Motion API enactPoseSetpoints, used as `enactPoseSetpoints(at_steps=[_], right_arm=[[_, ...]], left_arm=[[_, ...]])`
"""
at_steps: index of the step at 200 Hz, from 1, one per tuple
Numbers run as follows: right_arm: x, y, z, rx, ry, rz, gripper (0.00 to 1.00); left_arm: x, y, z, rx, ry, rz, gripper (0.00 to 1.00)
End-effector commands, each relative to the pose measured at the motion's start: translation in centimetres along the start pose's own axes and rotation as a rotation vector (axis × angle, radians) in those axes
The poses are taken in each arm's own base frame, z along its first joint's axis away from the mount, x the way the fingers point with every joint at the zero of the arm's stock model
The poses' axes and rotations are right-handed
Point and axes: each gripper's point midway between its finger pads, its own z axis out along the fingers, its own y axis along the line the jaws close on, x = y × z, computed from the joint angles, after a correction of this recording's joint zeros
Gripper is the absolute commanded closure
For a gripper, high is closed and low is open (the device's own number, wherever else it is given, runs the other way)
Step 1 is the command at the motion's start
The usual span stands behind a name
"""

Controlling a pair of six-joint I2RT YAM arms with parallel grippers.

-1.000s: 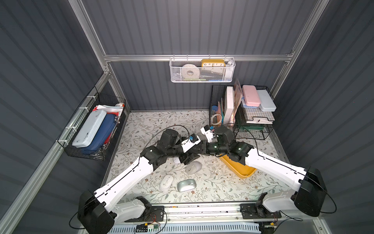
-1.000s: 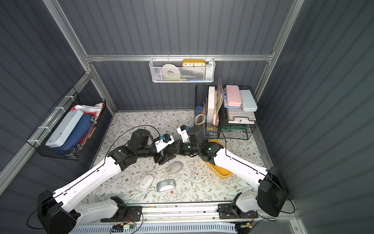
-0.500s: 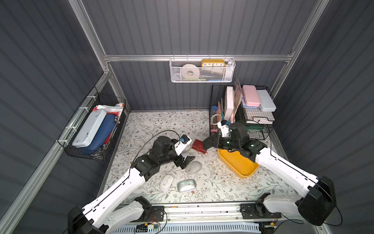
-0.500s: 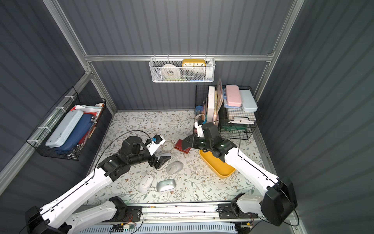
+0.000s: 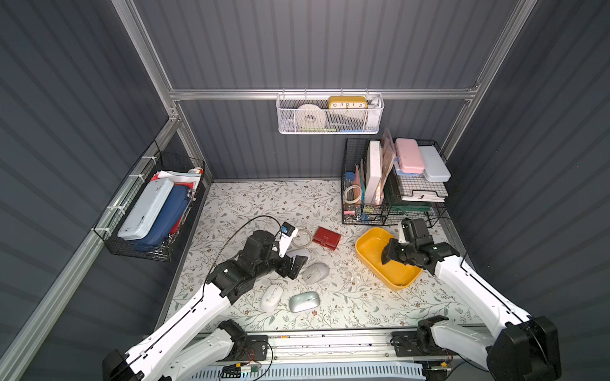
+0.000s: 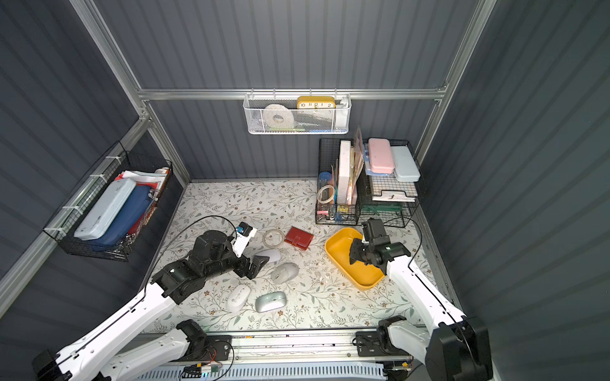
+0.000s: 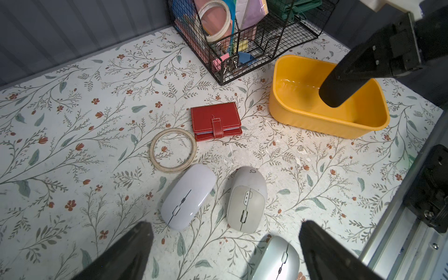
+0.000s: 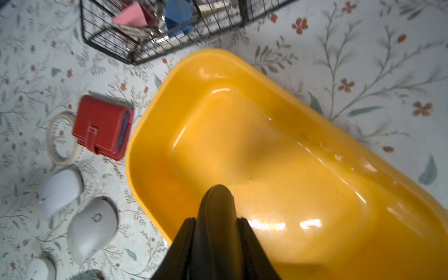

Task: Put the mouse in the storage box
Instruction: Place the mouse in the storage box.

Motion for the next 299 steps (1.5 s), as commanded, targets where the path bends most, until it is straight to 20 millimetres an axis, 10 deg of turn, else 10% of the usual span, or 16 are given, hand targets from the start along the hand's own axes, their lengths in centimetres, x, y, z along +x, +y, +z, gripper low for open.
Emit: enactPoseSetpoints(at_steps=[1, 96, 207, 299], right_arm=[[1.4, -1.0, -0.3, 0.020, 0.015, 0.006, 0.80], [5.8, 3.7, 0.4, -0.151, 0.136, 0.112, 0.83], [-2.3, 7.7, 2.6, -0.303, -0.125, 0.121, 0.83], [-1.6, 5.7, 5.8, -0.309, -0.091, 0.097, 0.81]], left_arm=[[1.0, 0.7, 0.3, -0.039, 0.044, -0.037, 0.01], [1.6, 1.0, 0.8, -0.053, 0.085, -0.041, 0.01], [3.3, 2.5, 2.0, -0.143, 0.158, -0.144, 0.01], [9.7, 2.8, 1.6, -0.220, 0.281, -0.456, 0.01]])
